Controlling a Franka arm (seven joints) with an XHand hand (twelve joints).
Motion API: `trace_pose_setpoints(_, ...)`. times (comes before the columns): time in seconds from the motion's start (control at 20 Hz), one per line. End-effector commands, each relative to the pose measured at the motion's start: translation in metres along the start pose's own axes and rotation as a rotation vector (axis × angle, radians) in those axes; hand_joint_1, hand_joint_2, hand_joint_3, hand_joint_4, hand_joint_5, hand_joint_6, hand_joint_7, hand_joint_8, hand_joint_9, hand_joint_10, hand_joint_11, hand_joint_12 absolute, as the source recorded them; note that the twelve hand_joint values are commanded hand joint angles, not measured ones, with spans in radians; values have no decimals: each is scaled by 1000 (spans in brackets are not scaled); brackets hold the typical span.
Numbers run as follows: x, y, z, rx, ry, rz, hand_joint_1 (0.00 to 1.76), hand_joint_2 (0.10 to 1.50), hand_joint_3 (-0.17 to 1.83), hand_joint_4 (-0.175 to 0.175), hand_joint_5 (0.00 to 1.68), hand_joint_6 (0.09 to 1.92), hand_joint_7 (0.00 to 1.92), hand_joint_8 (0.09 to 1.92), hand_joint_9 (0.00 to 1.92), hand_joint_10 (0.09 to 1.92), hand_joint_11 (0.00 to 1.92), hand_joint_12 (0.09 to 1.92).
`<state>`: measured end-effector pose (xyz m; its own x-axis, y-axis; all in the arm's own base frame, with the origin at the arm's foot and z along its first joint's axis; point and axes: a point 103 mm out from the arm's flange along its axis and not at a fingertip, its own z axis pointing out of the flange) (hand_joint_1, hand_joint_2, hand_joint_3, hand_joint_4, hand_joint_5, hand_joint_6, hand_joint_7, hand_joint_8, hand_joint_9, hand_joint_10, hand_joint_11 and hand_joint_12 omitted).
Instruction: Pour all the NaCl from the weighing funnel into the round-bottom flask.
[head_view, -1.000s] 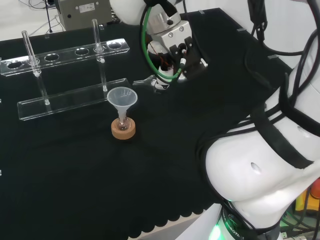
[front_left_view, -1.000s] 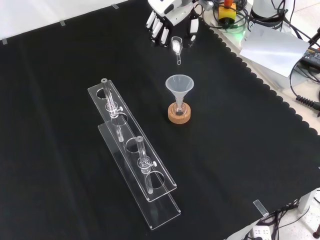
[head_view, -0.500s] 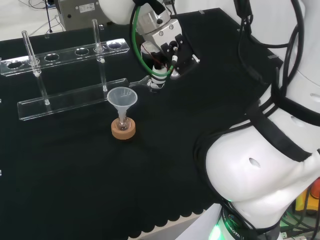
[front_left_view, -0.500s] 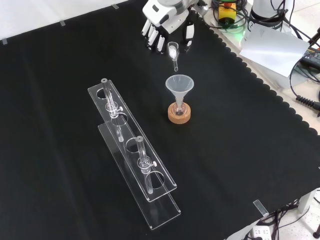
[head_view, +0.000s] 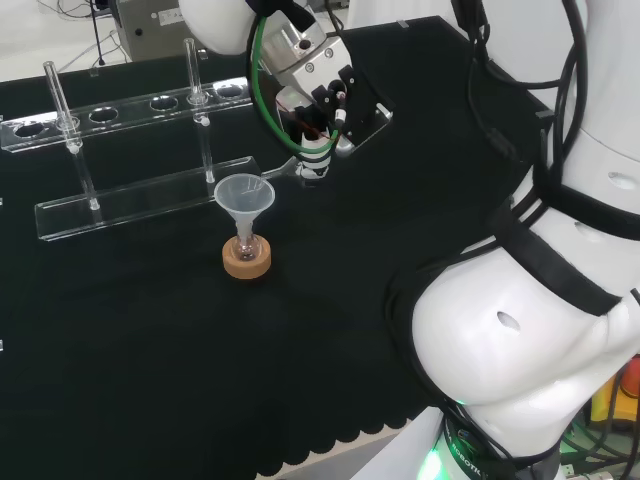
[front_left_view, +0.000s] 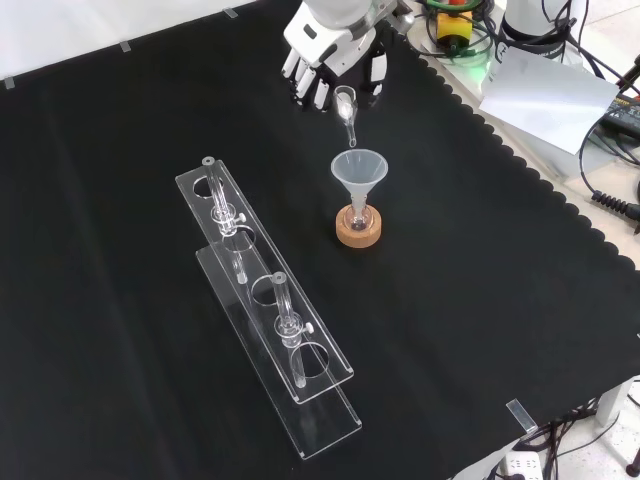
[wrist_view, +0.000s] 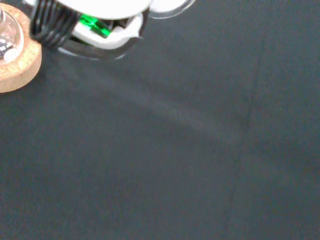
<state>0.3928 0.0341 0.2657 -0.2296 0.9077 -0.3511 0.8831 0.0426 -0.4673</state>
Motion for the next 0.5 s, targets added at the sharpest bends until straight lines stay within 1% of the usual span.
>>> trace_pose_setpoints(0.05,5,1,-3,15,-34,-4,1096,623,848,175,1141,994,626,613,898,433,610,1210)
trace_pose_setpoints(0.5,14,4,-9,34,-78,-3,1096,623,849,175,1140,996,625,612,898,432,608,1212)
